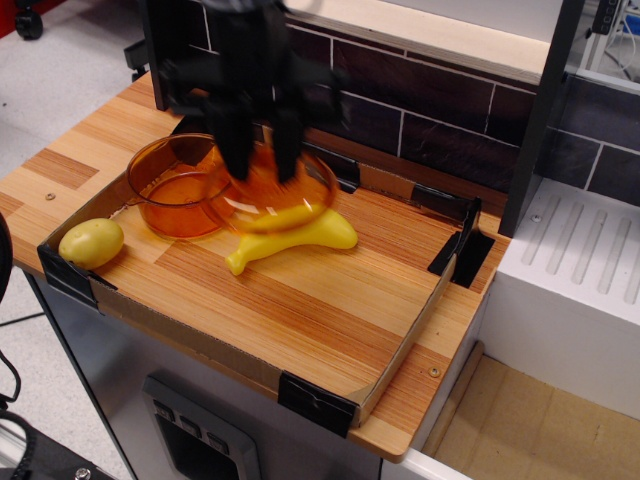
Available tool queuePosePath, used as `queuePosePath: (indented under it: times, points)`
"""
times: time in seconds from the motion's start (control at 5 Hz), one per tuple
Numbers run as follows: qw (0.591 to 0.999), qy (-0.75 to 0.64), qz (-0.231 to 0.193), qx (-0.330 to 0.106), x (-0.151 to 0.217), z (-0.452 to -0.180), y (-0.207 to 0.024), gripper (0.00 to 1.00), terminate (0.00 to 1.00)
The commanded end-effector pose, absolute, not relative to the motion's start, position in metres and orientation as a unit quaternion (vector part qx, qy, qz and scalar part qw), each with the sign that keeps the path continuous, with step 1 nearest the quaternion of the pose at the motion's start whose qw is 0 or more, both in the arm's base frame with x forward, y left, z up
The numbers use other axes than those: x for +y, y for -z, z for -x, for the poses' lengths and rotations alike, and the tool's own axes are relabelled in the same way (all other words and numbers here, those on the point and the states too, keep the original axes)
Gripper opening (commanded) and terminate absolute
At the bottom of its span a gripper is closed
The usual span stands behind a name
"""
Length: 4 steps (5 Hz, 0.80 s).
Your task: Take lid off pot
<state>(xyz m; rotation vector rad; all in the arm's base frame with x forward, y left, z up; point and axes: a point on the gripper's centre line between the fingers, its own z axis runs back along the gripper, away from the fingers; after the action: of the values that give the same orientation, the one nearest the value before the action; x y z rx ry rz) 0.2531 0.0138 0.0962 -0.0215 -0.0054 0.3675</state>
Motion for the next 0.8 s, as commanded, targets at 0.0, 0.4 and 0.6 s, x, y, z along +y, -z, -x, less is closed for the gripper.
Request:
queuePosePath:
  times: [0.0,0.4,0.6]
  points:
    - [0.985,-0.173,-0.001,-0.026,-0.02,-0.252,-0.079,0.0,0.0]
    - [0.985,-0.169,-0.02,-0.029,-0.026,-0.255,-0.044,0.0,0.0]
    - [0.984,-0.173,-0.026,-0.028,-0.027,-0.26,-0.034,0.0,0.0]
